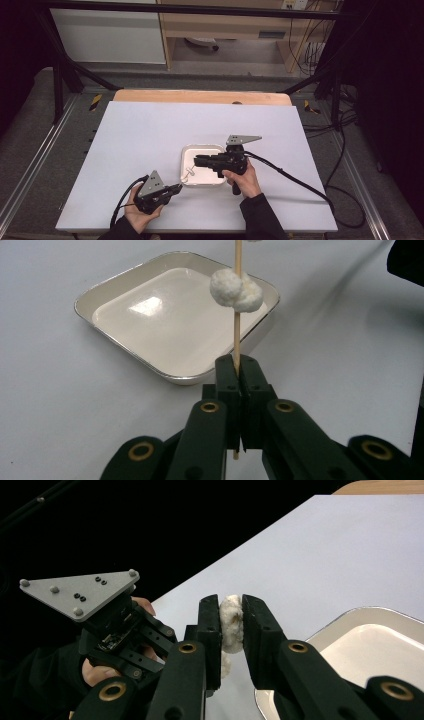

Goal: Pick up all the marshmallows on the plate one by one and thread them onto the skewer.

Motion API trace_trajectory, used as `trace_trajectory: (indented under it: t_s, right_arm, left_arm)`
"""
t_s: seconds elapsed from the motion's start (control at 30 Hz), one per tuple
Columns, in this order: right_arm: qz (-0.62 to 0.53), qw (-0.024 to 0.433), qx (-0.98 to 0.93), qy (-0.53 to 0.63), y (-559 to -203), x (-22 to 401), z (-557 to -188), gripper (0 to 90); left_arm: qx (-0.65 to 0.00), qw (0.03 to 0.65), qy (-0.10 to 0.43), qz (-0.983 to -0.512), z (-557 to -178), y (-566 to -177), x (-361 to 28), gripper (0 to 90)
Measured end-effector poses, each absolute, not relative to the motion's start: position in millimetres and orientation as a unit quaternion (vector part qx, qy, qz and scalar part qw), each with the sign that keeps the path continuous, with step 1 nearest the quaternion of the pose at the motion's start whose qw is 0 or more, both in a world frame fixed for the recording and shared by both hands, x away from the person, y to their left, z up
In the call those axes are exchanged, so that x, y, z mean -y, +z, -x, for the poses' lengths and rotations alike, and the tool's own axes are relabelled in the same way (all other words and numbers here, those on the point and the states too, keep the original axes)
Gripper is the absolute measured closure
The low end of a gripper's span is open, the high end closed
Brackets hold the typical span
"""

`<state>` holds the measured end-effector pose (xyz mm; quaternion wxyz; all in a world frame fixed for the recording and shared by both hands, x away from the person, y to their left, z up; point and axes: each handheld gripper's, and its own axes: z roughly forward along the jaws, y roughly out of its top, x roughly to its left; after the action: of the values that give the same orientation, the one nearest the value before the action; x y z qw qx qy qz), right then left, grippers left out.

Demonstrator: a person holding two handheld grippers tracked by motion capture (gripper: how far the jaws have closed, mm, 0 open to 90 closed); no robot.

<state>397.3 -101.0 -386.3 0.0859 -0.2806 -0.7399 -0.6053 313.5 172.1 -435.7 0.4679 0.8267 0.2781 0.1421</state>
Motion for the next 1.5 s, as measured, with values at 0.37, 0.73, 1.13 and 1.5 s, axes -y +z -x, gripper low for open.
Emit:
trace_trajectory:
  t_s: [0.37,0.73,1.13,1.5]
  right_arm:
    - [0.274,0.104,0.755,-0.587,-398.0,92.7,-393.6,79.4]
    - [0.275,0.062,0.754,-0.593,-397.1,93.6,-392.2,66.1]
    - [0.287,-0.012,0.769,-0.571,-385.6,108.4,-392.3,33.1]
    - [0.320,-0.048,0.782,-0.532,-398.7,133.6,-399.6,8.4]
  left_arm:
    - [-0.275,0.470,0.155,-0.825,-312.2,-431.1,-169.0,89.2]
    - [-0.280,0.474,0.147,-0.821,-313.1,-434.0,-169.6,89.0]
    - [-0.300,0.468,0.142,-0.819,-318.0,-436.3,-175.3,88.9]
    - [-0.314,0.467,0.126,-0.817,-321.5,-434.3,-178.5,88.8]
